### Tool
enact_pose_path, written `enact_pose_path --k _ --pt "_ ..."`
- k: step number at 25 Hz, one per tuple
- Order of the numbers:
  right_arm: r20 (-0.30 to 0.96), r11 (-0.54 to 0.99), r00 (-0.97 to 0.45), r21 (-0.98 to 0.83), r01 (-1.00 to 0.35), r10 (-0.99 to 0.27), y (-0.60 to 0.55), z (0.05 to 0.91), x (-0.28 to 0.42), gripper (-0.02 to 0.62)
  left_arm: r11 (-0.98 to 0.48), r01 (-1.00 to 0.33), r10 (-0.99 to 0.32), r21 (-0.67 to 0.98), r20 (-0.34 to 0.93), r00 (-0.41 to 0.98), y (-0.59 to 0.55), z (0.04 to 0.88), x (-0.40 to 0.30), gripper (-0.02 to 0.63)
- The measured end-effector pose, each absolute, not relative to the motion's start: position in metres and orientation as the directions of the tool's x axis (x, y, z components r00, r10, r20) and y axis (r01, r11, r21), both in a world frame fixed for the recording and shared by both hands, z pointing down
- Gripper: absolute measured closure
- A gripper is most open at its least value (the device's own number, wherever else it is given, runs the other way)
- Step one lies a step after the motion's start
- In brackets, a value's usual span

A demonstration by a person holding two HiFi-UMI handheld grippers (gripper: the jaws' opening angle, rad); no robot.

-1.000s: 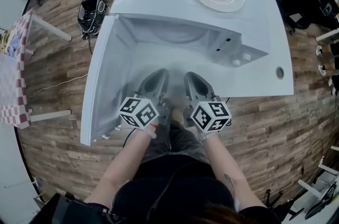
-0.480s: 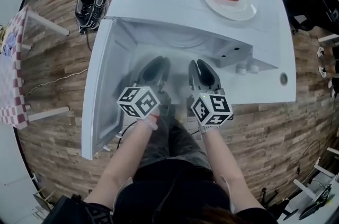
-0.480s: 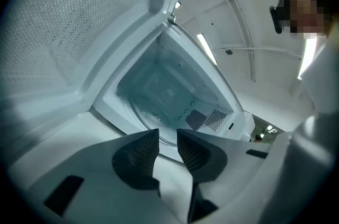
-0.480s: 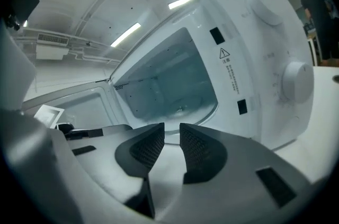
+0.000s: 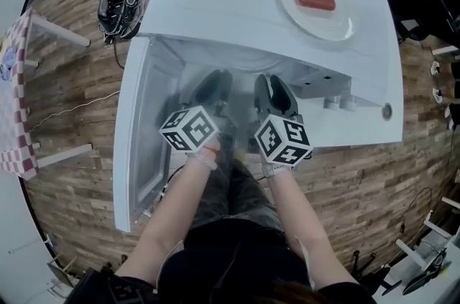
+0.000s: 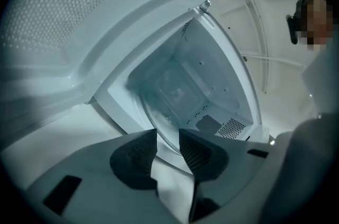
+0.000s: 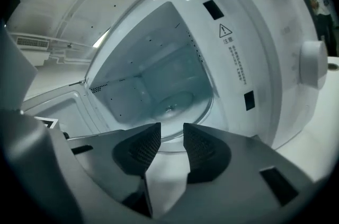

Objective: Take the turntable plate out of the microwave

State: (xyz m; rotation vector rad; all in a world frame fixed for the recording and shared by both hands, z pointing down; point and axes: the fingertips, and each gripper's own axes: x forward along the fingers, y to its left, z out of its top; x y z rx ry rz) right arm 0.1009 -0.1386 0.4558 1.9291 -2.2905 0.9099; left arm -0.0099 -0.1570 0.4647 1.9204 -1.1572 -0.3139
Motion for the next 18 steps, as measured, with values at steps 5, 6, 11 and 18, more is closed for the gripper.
enact_pose_path --k 5,6,11,18 --pt "0.380 0.069 -0.211 -0.355 -0.932 -0.901 -0.152 0.458 0.109 0.462 -0.175 -0.617 -0.822 0.767 0.231 0.520 -0.168 0.471 -0.011 0.476" --pt "0.378 0.073 -0.210 -0.344 -0.936 -0.902 -0.154 0.457 0.109 0.461 -0.170 -0.625 -0.825 0.762 0.237 0.513 -0.171 0.472 -0.012 0.474" --pt "0.357 0.143 -0.231 -0.256 -0.956 -0.905 -0.166 0.451 0.098 0.460 -0.169 -0.662 -0.822 0.730 0.266 0.503 -0.175 0.473 -0.014 0.471" --pt "0.370 0.142 -0.224 -0.236 -0.961 -0.902 -0.163 0.457 0.104 0.460 -0.158 -0.664 -0.835 0.731 0.260 0.485 -0.178 0.463 -0.016 0.471"
